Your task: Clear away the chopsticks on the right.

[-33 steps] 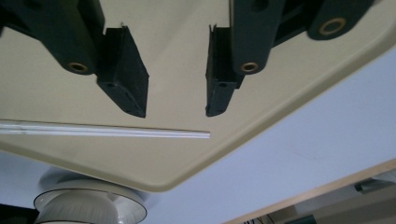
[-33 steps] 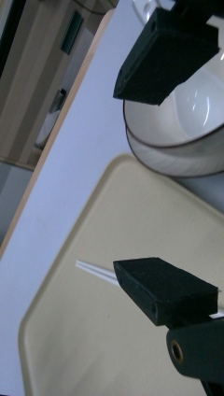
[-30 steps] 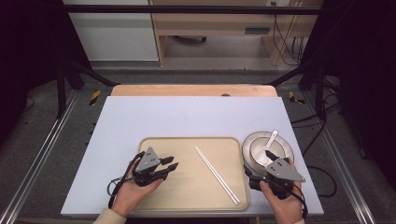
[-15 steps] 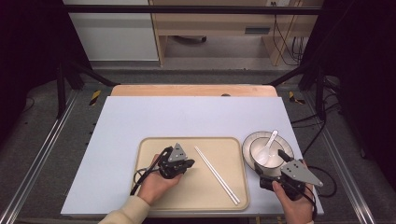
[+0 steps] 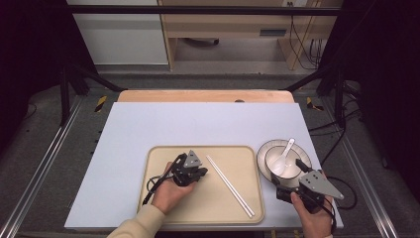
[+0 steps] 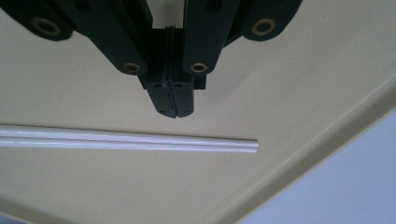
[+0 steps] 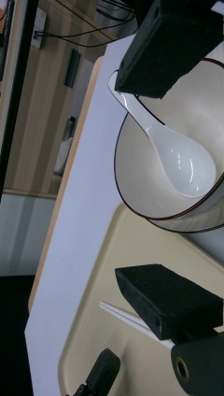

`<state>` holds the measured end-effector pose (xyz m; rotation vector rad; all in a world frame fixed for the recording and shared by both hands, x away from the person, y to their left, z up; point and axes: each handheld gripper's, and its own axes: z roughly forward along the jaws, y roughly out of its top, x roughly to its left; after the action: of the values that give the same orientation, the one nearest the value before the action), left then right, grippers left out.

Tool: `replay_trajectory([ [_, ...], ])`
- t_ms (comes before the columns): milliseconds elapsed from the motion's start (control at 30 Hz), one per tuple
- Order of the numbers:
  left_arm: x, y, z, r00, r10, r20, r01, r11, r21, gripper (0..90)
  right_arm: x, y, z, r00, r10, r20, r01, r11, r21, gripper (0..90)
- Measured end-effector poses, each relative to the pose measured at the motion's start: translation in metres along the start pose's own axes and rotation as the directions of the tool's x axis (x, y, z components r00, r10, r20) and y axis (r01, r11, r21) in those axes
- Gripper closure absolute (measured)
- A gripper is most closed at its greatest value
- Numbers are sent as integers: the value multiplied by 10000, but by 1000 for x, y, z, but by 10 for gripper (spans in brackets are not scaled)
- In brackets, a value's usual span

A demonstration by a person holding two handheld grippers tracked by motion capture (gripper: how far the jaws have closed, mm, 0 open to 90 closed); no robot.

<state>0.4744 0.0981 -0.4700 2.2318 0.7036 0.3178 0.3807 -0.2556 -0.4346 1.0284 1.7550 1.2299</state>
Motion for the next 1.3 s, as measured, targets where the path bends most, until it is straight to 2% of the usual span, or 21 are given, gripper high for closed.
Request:
replay_trajectory([
  [100, 1, 2, 5, 9996, 197, -191, -192, 9996, 210, 893, -1, -1, 1, 10000, 18, -21, -18, 10000, 50, 101],
  [167, 4, 4, 8, 9999, 48, -144, -45, 9998, 171, 894, -1, -2, 1, 10000, 50, -37, -50, 10000, 76, 103],
  [433, 1, 21, 26, 9988, 409, -270, -395, 9980, 494, 893, 0, -2, 3, 9999, -17, -135, 20, 9998, 204, 113],
  [600, 1, 29, 33, 9985, 521, -163, -510, 9968, 611, 892, 0, -2, 4, 9999, -35, -121, 38, 9997, 227, 118],
  [800, -3, 37, 43, 9978, 656, 30, -656, 9965, 512, 892, 1, -3, 7, 9999, -94, -83, 97, 9995, 309, 126],
  [933, -10, 44, 49, 9950, 981, 211, -992, 9931, 626, 893, 1, -4, 10, 9998, -175, -118, 179, 9990, 413, 128],
  [967, -13, 45, 51, 9951, 943, 288, -958, 9936, 590, 892, 1, -4, 10, 9997, -189, -122, 194, 9990, 394, 129],
  [1167, -19, 53, 60, 9903, 1306, 481, -1333, 9894, 578, 892, 1, -4, 10, 9999, -118, -125, 124, 9989, 446, 131],
  [1233, -23, 55, 62, 9902, 1278, 563, -1307, 9901, 513, 892, 1, -4, 10, 9999, -88, -132, 94, 9989, 467, 132],
  [1300, -24, 56, 62, 9877, 1436, 615, -1471, 9875, 559, 891, 1, -4, 11, 9999, -87, -145, 94, 9988, 481, 132],
])
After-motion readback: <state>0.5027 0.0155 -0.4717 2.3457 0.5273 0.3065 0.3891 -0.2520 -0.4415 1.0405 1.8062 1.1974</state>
